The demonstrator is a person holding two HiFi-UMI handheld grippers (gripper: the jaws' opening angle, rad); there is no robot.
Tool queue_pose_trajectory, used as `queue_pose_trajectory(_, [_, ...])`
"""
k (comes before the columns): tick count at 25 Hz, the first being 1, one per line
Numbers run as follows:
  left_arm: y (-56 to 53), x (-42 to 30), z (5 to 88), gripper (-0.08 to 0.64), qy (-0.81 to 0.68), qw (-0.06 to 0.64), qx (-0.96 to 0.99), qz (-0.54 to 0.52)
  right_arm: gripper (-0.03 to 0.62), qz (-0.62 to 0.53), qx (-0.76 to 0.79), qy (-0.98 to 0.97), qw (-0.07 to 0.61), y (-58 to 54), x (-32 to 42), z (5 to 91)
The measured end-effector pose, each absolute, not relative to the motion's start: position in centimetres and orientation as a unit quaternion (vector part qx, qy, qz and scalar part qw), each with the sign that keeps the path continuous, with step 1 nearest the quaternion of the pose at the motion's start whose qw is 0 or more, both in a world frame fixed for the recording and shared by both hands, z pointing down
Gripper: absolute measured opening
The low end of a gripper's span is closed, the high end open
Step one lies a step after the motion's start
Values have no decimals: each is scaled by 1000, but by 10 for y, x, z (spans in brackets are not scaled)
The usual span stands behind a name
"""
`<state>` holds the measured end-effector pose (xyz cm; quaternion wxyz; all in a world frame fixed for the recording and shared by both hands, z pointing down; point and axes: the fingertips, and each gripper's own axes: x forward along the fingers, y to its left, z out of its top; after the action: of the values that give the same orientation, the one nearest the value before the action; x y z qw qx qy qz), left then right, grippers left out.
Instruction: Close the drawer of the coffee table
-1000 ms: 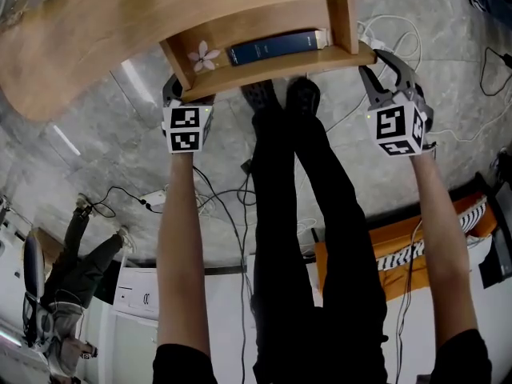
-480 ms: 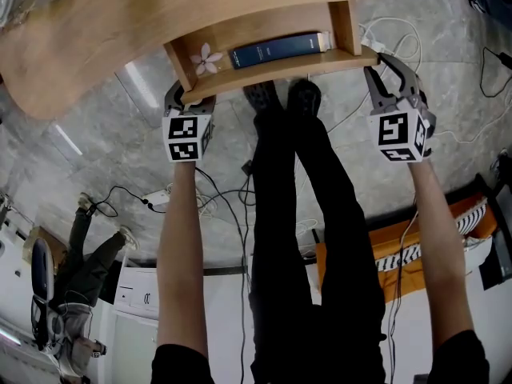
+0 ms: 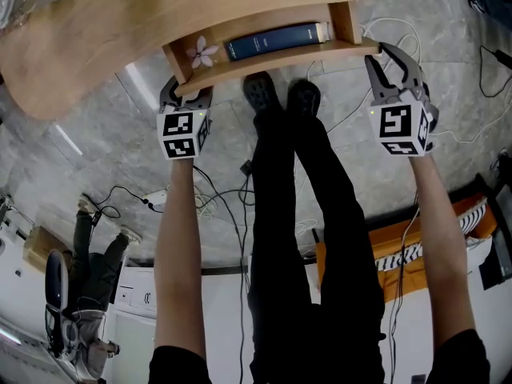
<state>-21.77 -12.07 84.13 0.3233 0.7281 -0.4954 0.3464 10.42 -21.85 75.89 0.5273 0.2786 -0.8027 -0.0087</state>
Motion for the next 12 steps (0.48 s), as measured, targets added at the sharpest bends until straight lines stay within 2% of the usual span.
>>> queue_pose_trajectory(12, [-170, -231, 837, 233, -513, 320, 721, 338, 127, -19, 301, -798, 522, -267, 91, 754])
